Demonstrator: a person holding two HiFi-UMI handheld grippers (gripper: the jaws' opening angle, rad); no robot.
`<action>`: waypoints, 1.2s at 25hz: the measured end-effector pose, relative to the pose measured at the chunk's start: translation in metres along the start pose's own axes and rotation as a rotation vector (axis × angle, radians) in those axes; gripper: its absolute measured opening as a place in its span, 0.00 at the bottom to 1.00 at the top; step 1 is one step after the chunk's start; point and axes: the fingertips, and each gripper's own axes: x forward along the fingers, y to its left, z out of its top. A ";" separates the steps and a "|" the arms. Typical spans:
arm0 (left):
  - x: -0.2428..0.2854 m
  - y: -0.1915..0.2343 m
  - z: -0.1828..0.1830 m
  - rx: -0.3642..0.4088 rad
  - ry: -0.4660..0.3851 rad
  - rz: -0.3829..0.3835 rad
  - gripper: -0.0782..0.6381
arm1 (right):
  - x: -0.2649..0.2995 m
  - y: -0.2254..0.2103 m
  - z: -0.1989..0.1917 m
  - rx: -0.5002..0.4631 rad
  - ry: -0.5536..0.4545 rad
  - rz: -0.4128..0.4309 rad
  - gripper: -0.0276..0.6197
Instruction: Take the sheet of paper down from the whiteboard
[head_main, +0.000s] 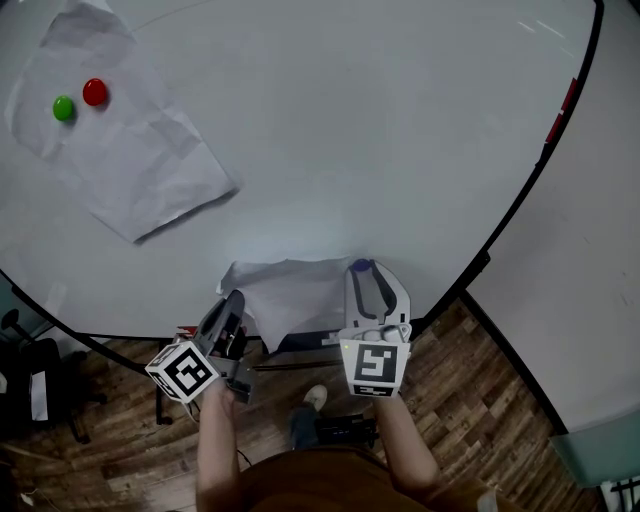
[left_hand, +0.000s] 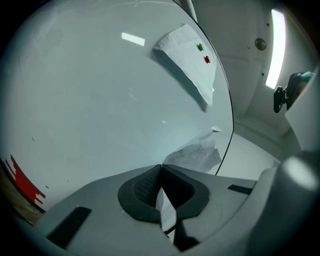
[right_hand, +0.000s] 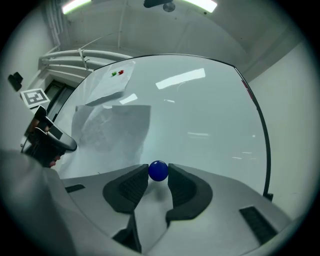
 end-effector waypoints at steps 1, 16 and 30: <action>-0.001 0.001 0.001 -0.006 -0.004 0.002 0.14 | 0.000 -0.002 -0.001 0.002 0.002 -0.005 0.25; -0.011 0.020 0.007 -0.077 -0.036 0.054 0.14 | 0.002 -0.011 -0.013 0.021 0.035 -0.024 0.25; -0.012 0.028 0.004 -0.083 -0.030 0.087 0.14 | 0.000 -0.012 -0.017 0.032 0.042 -0.026 0.25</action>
